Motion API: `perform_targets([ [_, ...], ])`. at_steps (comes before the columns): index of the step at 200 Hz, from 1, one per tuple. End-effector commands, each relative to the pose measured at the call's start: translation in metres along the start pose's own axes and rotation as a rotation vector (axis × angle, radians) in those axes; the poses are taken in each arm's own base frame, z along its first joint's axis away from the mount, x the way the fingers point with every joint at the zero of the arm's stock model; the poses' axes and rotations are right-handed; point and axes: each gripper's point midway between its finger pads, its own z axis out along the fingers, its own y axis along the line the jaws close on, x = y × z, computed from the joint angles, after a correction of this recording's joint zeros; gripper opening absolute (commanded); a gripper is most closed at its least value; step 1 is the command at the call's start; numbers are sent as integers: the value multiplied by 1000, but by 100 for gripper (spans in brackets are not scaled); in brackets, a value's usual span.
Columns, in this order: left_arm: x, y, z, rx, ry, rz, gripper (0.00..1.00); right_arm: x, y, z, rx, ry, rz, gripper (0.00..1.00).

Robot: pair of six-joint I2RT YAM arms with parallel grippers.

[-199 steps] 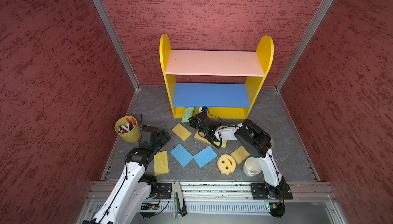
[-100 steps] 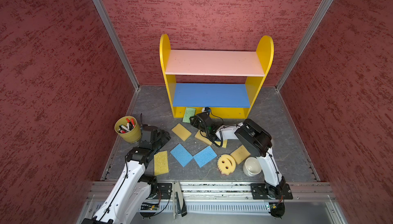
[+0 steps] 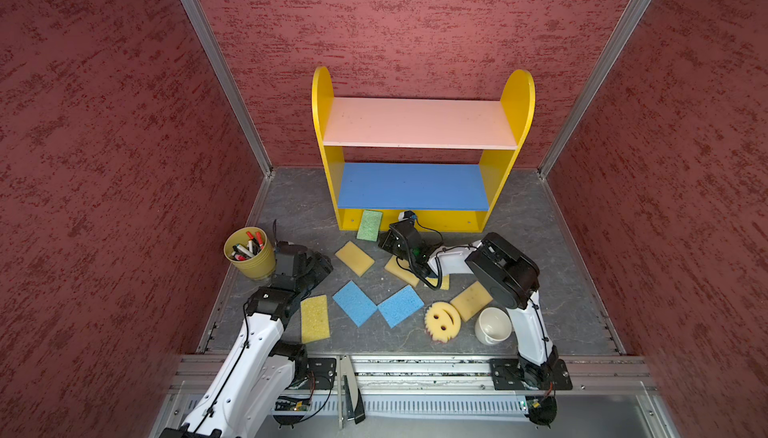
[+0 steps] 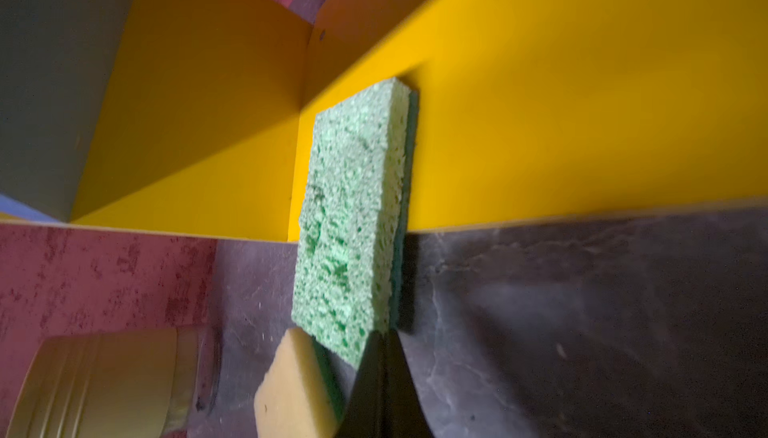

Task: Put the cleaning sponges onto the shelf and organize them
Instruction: 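Lower the green sponge upright against the shelf's side panel with the right gripper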

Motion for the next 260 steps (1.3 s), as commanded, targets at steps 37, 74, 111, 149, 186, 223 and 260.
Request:
perform_targets([
  [37, -6, -3, -2, 7, -15, 3, 73, 18, 29, 9, -68, 48, 8, 0],
  [74, -5, -1, -1, 8, -13, 2, 73, 26, 20, 22, -47, 72, 39, 0],
  [111, -4, 1, -1, 2, -13, 2, 74, 26, 14, 29, -28, 62, 65, 0],
  [149, -3, 2, 1, 7, -12, -1, 74, 21, 5, 32, 1, 35, 65, 0],
  [186, -1, 4, 4, 9, -5, -7, 74, 13, -7, 39, 28, 23, 73, 0],
  [223, 0, 5, 5, 10, -2, -12, 74, 4, -12, 42, 42, 10, 73, 0],
  [260, 0, 5, 7, 13, 2, -14, 74, -2, -3, 45, 26, 3, 59, 0],
])
